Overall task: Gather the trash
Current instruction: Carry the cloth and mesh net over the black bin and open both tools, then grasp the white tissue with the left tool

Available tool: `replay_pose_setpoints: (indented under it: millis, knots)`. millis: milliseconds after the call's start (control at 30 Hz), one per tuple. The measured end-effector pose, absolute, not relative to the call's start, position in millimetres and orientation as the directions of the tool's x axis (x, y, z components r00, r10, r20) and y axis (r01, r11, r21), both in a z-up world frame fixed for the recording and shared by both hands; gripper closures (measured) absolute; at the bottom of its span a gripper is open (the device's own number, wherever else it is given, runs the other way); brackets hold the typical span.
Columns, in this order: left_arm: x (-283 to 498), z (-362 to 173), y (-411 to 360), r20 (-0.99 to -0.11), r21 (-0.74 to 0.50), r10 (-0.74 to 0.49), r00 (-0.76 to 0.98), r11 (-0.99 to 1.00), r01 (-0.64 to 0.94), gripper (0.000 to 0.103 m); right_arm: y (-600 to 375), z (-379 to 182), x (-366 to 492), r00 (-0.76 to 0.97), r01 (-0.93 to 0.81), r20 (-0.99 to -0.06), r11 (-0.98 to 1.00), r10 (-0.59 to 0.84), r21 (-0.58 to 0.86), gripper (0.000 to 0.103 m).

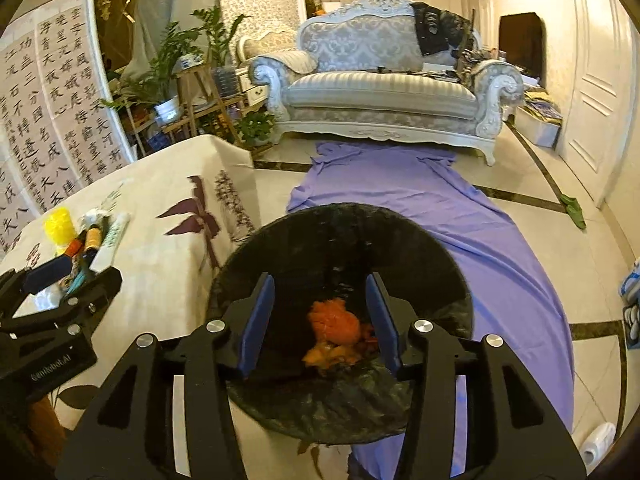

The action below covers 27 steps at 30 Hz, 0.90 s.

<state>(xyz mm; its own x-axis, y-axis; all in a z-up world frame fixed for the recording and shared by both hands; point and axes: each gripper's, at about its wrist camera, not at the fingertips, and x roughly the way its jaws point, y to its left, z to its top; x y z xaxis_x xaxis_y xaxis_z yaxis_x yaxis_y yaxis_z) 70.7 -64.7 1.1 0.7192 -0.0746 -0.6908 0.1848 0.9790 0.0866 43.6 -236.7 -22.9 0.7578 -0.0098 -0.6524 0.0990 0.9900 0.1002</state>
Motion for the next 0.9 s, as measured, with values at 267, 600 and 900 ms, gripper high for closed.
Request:
replay_pose_setpoints:
  millis: [267, 600, 900]
  knots:
    - [59, 6, -16, -0.684, 0.083, -0.019, 0.729, 0.991, 0.104, 0.029, -197, -16, 40, 0.760, 0.018, -0.648, 0.995, 0.048, 0.095, 0.056]
    - [61, -8, 51, -0.717, 0.074, 0.071, 0.694, 0.997, -0.026, 0.029, -152, -14, 42, 0.746, -0.081, -0.655, 0.992, 0.122, 0.094, 0.056]
    - [73, -18, 63, -0.736, 0.053, 0.042, 0.675, 0.999, -0.004, 0.037, -124, -19, 49, 0.721, -0.143, -0.672, 0.985, 0.168, 0.093, 0.056]
